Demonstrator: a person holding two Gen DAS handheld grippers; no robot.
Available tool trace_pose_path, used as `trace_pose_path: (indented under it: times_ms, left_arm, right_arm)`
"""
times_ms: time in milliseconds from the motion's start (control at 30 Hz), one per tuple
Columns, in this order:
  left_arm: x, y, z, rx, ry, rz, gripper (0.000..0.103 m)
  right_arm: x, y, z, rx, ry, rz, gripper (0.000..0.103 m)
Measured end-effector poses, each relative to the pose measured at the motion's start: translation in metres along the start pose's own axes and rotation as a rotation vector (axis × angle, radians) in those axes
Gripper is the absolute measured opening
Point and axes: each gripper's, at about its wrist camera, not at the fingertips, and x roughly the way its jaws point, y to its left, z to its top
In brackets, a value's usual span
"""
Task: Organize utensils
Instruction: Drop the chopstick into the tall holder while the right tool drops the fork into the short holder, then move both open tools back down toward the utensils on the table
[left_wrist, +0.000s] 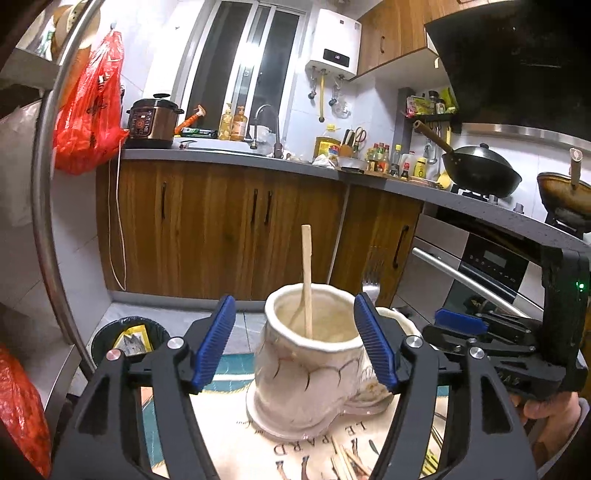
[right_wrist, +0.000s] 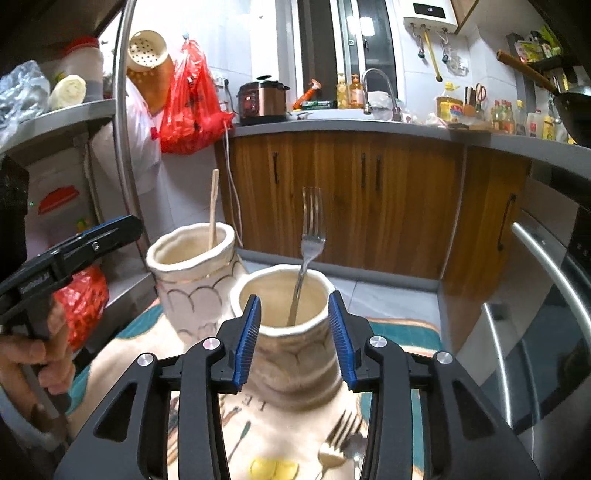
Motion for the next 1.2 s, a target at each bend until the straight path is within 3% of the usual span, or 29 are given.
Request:
trace_pose_path:
  times_ms: [167, 433, 1000, 1200]
  left_arm:
    - [-0.019, 0.007, -0.012, -0.011, 0.010, 0.009, 0.067]
    - [-0.035, 0.012, -0.034, -0.002, 0.059, 0.018, 0.068]
    - [-0.017, 0.005, -0.067, -0.013, 0.243, -0.046, 0.068]
    - [-0.001, -0.018, -0.082, 0.054, 0.349, -0.092, 0.065]
  right_arm:
    - [-0.019, -0.002, -0.008, 0.006, -0.023, 0.015, 0.046]
    - [-0.040, -0.009, -0.030, 0.005, -0.013, -0.003, 0.048]
    - [-0.044, -0.040, -0.103, 0.022, 0.220, -0.074, 0.048]
    - [-0.035, -0.045, -0.117, 0.013, 0.299, -0.074, 0.040]
